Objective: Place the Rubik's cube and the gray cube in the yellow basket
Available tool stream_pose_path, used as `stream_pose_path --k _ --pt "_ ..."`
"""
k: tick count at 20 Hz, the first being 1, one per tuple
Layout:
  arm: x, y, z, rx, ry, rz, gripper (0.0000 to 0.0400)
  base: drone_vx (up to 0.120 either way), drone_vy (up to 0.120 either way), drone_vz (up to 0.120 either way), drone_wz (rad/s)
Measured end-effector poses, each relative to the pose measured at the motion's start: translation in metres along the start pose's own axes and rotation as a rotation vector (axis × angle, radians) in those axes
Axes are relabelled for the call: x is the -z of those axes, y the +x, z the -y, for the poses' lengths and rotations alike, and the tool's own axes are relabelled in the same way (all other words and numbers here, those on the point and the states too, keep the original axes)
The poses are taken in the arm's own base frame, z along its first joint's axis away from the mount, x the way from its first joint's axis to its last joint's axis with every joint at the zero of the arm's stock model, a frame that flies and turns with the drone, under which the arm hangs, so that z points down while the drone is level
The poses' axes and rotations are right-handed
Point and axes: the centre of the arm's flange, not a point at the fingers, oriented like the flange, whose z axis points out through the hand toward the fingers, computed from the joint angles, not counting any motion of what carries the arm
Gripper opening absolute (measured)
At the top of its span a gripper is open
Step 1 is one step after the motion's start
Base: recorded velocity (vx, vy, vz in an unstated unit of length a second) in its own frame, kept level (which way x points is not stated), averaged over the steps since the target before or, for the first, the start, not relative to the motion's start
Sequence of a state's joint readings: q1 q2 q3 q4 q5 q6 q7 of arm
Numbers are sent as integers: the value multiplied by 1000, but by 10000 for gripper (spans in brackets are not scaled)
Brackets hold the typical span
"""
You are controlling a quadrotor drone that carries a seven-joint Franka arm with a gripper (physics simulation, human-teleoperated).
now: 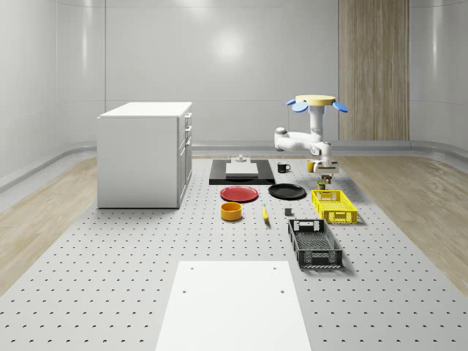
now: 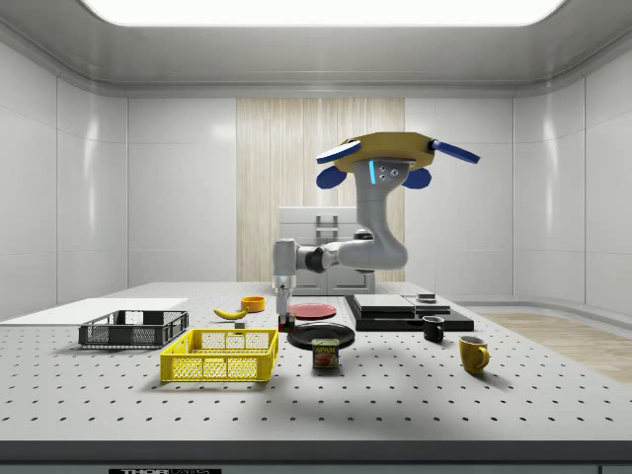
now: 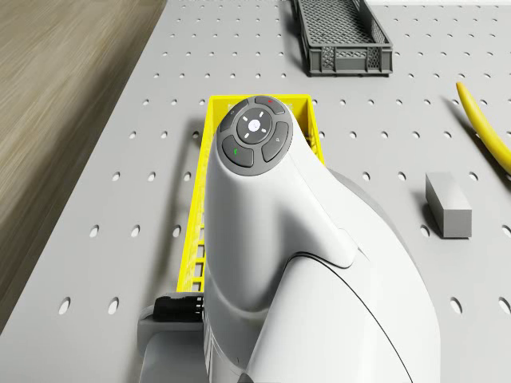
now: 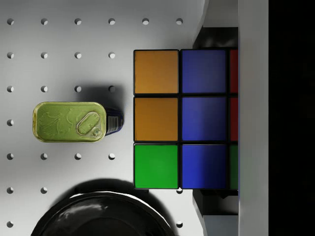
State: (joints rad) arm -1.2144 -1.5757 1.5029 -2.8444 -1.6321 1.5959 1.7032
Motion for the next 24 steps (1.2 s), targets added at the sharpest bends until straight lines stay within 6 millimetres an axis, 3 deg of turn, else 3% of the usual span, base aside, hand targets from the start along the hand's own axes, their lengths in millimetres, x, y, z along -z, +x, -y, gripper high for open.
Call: stream_pose_path --k 10,16,24 --pt "0 0 0 0 0 0 325 120 0 0 0" --pt "0 0 0 0 0 0 325 120 -73 0 0" --pt "0 0 0 0 0 0 325 25 0 -120 0"
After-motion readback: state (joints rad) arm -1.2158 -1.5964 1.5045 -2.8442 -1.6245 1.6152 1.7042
